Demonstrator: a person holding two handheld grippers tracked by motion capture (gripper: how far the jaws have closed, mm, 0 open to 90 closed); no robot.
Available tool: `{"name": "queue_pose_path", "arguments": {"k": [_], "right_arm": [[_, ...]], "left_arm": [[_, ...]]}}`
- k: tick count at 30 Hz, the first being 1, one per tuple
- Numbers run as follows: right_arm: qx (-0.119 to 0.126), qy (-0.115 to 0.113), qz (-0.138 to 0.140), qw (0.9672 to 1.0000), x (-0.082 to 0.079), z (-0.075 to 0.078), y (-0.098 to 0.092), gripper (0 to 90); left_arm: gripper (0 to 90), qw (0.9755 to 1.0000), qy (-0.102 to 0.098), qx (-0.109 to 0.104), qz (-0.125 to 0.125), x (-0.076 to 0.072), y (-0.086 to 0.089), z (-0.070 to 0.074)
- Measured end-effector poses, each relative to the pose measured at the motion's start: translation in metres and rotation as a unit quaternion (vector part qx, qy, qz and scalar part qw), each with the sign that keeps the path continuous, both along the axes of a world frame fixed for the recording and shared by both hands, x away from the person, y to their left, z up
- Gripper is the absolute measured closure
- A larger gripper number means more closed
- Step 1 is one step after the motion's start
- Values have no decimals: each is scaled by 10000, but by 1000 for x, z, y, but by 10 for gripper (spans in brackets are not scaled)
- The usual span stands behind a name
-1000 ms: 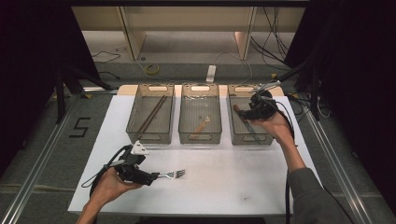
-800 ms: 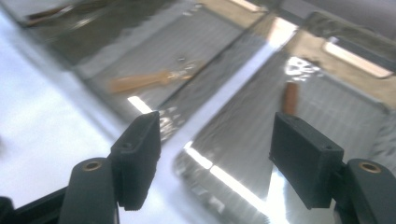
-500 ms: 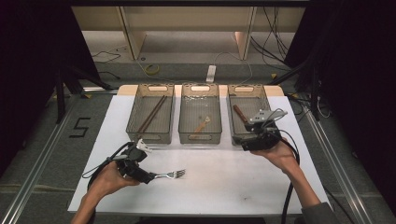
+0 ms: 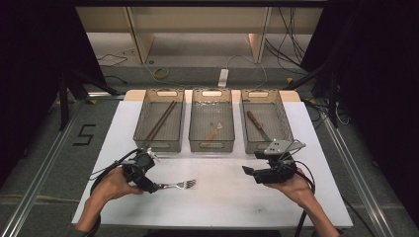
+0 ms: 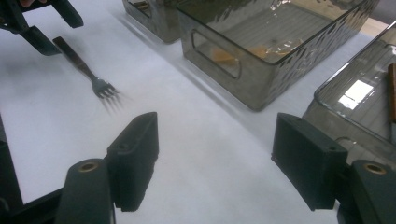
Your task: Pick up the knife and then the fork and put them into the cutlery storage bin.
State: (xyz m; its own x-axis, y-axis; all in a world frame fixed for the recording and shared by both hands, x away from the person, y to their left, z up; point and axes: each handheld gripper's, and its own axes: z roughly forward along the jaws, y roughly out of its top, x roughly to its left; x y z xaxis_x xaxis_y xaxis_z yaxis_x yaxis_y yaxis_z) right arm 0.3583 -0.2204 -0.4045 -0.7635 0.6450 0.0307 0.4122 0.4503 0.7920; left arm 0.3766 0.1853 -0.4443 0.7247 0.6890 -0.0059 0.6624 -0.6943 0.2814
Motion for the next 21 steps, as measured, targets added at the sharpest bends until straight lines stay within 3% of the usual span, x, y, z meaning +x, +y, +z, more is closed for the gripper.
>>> {"name": "queue_pose_path", "arguments": {"k": [2, 9, 21], "right_arm": [[38, 0, 5, 10000, -3, -2, 0, 319], [91, 17, 30, 10000, -15, -7, -2, 319], [116, 102, 126, 9998, -27, -14, -4, 319]], "left_arm": [[254, 9999, -10, 133, -87, -2, 0, -1], [338, 9998, -10, 185, -68, 0, 1, -8], [479, 9985, 121, 418, -316, -1, 1, -16]]}}
